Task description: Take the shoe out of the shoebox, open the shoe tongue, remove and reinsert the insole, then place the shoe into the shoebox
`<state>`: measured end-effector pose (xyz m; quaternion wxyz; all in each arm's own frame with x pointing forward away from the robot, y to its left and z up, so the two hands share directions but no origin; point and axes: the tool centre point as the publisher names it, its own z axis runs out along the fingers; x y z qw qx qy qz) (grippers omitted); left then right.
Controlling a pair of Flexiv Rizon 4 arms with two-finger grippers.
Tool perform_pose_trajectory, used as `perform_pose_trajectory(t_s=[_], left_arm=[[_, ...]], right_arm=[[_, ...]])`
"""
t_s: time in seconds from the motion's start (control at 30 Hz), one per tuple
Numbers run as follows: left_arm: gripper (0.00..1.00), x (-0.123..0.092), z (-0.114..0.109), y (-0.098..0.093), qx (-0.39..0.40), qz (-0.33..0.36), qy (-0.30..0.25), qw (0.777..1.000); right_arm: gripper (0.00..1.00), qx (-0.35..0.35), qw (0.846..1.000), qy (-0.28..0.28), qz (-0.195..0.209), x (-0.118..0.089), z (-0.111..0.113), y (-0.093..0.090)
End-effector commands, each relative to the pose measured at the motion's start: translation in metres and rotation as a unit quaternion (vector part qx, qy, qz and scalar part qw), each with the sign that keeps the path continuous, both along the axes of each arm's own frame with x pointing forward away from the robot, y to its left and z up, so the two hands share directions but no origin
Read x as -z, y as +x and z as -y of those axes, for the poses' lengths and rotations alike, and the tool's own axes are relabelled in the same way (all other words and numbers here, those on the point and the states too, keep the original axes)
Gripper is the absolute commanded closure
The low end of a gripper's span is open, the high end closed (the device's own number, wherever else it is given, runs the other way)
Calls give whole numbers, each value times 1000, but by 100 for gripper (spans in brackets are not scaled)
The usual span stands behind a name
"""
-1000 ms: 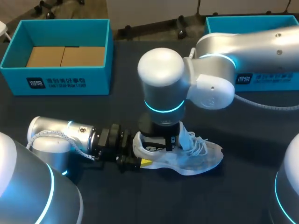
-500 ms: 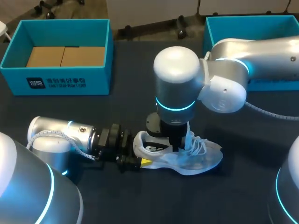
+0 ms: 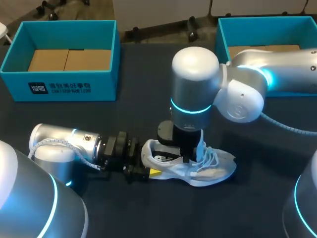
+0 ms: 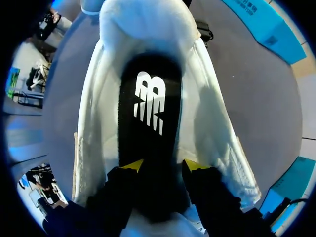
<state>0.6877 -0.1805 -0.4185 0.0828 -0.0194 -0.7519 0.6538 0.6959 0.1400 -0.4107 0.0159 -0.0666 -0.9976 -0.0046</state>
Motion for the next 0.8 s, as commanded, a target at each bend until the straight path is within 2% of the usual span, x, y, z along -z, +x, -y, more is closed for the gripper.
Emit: perform_pose_trajectory(t_s=[0.03, 0.2, 0.33, 0.4, 0.57, 0.8], left_arm=[[100, 3, 0, 1, 0, 0, 0, 1000], [100, 3, 0, 1, 0, 0, 0, 1000], [100, 3, 0, 1, 0, 0, 0, 1000], [100, 3, 0, 1, 0, 0, 0, 1000], [100, 3, 0, 1, 0, 0, 0, 1000], [100, 3, 0, 1, 0, 0, 0, 1000]], right_arm=[[54, 3, 1000, -6, -17, 15, -6, -2], [56, 0, 999, -7, -46, 17, -12, -9], [67, 0, 997, -7, -74, 19, -16, -16], [68, 7, 996, -10, -88, 21, -16, -19], [100, 13, 995, -11, -100, 20, -14, -27], [100, 24, 995, -4, -98, 16, -11, -36]])
